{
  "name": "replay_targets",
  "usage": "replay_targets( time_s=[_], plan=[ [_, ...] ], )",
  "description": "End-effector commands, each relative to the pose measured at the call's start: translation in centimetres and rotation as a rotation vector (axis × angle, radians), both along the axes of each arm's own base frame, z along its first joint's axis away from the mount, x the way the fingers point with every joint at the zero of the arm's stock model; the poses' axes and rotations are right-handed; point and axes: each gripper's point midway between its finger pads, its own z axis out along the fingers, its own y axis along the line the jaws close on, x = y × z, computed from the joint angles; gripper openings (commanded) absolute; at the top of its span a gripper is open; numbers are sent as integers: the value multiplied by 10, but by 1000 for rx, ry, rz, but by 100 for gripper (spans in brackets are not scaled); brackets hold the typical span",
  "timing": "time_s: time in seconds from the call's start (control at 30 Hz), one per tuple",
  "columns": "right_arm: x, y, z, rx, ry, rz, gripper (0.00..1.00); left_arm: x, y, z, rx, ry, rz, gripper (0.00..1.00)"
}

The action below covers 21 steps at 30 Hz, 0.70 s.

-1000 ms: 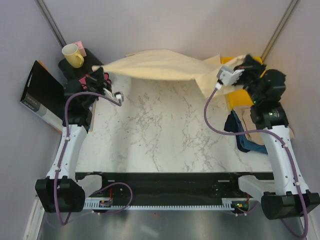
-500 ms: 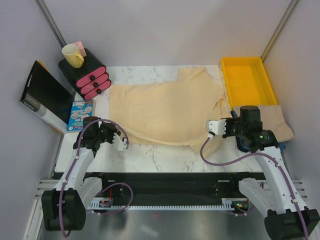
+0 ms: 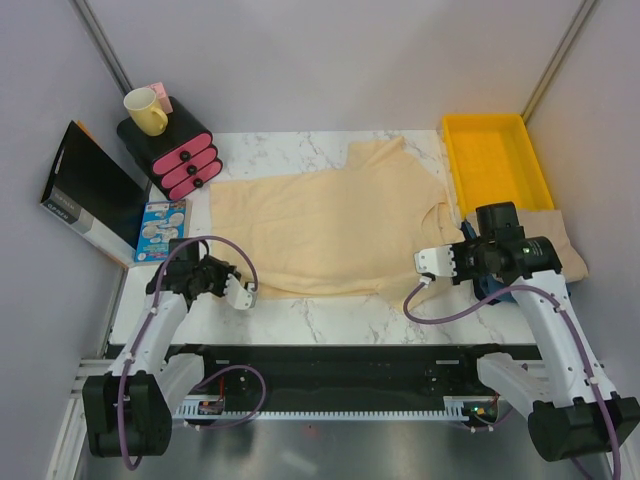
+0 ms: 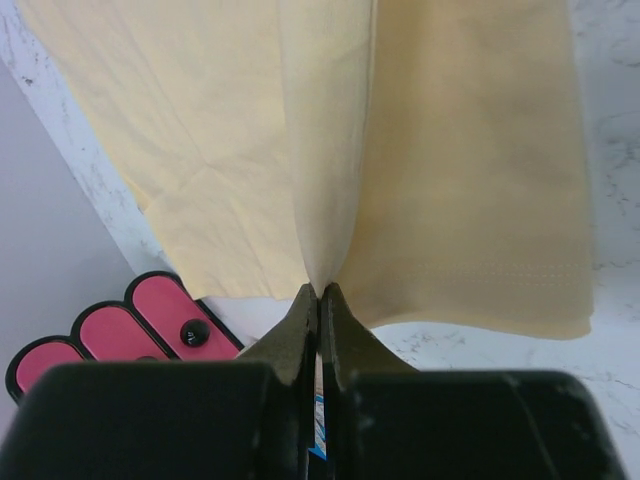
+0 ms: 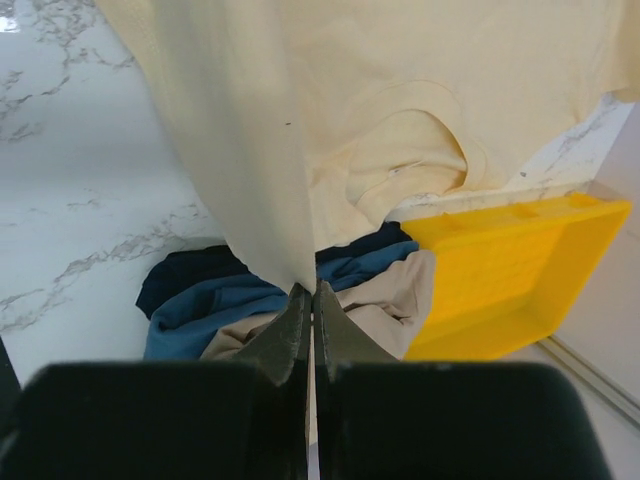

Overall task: Fold and stack the t-shirts
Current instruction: Flatten out the tshirt, then fold the flattened tshirt in 1/3 of the way

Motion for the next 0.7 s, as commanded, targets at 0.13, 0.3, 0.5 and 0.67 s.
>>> replay_targets(
  time_s=[0.13, 0.3, 0.5, 0.67],
  plan=[
    [-19, 6, 10, 2, 114, 66, 0, -23, 2, 12, 20, 38, -18, 2],
    [16, 8, 13, 6, -3, 49, 0, -24, 3, 13, 23, 41, -2, 2],
    [53, 6, -2, 0, -76, 3, 0, -13, 15, 18, 26, 54, 90, 2],
    [81, 8, -15, 12, -82, -38, 0, -10, 23, 17, 53, 56, 129, 2]
  ],
)
